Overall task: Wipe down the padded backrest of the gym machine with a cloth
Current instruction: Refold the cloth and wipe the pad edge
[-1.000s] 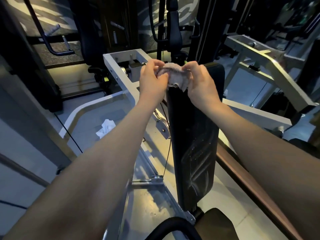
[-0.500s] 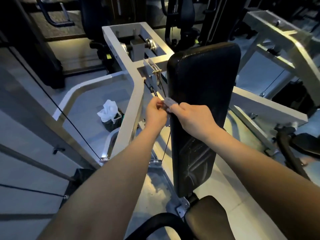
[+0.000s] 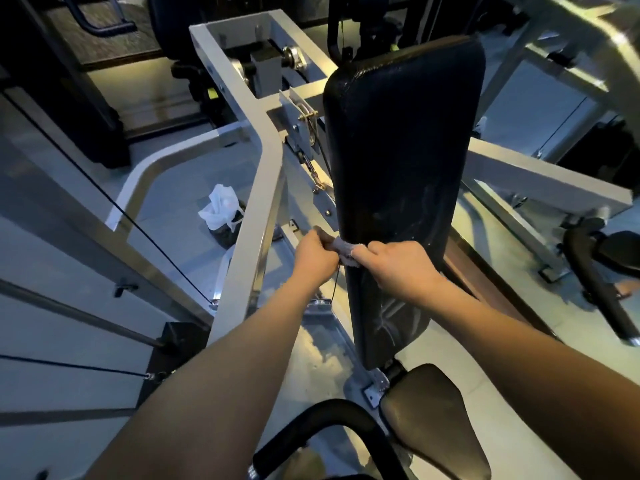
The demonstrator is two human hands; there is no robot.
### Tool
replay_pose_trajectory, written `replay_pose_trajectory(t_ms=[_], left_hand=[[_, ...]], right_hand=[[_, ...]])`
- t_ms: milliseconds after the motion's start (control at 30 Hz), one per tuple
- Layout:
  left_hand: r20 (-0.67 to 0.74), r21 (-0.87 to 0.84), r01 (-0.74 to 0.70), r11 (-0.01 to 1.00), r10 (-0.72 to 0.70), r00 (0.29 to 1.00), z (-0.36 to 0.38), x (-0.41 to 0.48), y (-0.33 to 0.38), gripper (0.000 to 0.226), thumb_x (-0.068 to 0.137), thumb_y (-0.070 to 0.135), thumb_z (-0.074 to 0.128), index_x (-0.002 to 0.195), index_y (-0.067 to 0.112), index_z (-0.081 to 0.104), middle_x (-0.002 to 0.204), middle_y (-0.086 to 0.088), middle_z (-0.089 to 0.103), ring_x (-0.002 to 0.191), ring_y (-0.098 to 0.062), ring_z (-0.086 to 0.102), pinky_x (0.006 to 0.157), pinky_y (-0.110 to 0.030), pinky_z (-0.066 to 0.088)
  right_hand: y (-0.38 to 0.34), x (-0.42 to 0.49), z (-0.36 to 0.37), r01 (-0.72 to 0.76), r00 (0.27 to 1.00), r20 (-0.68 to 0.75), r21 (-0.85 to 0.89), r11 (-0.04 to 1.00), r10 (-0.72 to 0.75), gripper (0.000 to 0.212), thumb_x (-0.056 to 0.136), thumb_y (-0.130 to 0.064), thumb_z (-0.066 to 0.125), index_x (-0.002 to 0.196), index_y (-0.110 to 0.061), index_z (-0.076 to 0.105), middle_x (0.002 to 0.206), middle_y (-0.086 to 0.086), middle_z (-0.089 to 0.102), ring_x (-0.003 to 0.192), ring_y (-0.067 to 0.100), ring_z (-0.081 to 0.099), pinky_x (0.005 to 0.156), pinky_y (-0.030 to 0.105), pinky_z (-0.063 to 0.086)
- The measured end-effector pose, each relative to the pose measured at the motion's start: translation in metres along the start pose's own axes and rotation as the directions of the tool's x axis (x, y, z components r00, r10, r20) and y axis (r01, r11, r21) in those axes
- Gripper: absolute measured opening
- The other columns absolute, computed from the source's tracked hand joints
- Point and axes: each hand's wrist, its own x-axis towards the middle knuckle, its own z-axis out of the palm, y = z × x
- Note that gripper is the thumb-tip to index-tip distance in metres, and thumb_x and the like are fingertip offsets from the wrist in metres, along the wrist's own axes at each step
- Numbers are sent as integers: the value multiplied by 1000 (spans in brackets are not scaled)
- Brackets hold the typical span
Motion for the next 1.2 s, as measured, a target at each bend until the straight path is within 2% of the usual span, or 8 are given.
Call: replay_pose_trajectory(t_ms=[200,433,533,633,767,967,1100,1200], left_hand=[[-303,-112,-247,962,204,931,-51,-7,103,26,80,-3,51,78,23,57,96,-15,66,75,-19,65,57,-24,47],[-509,-130,-536,834,408,758,-65,-29,139,19,95,14,65,110,24,59,109,0,64,100,-10,63,82,-20,54],[-536,-80,-633,770,502,679,-74,-34,155,19,96,21,67,113,27,60,115,1,60,103,-10,63,89,-29,57],[-522,67,-695,716,619,587,-86,-31,186,20,97,21,67,116,27,62,115,4,55,103,-9,62,90,-18,52],[-322,252,-590,767,641,696,-88,-21,198,5,100,17,63,105,18,65,112,-3,55,90,2,53,80,-4,43],[-246,364,-583,726,679,691,-82,-32,161,14,93,-3,61,96,10,61,105,-3,54,88,-7,51,77,-14,46],[-71,505,-380,775,476,876,-47,-44,82,19,90,-4,57,84,13,53,92,-4,50,83,-25,50,65,-28,27],[19,529,-279,801,318,948,-16,-59,48,17,95,4,58,86,16,52,96,-2,49,84,-20,46,68,-26,25]], right_hand=[[30,56,-74,32,954,-296,-16,999,-36,9,96,-22,56,105,-22,54,78,2,59,60,31,61,43,38,45],[35,73,-96,-108,771,-610,159,981,183,24,108,-32,47,104,-13,60,83,3,66,58,30,62,39,36,42],[41,83,-114,-121,694,-660,284,951,286,28,106,-31,48,110,-7,62,98,10,63,73,30,63,46,34,41],[56,99,-139,-184,628,-685,331,925,370,27,104,-28,50,109,-4,60,107,16,55,89,30,55,61,34,38],[58,106,-133,-236,711,-586,321,917,388,8,97,-15,56,101,-8,54,96,14,55,84,34,50,62,37,31],[32,82,-80,-180,759,-548,343,922,353,14,86,1,47,94,-9,51,87,14,51,76,34,45,58,46,37],[5,41,-22,-194,813,-469,340,920,345,27,82,4,53,100,-16,48,82,12,49,72,31,44,56,43,38],[-11,-3,15,-317,876,-251,345,883,412,30,77,2,68,99,-13,54,84,10,52,76,33,49,60,42,42]])
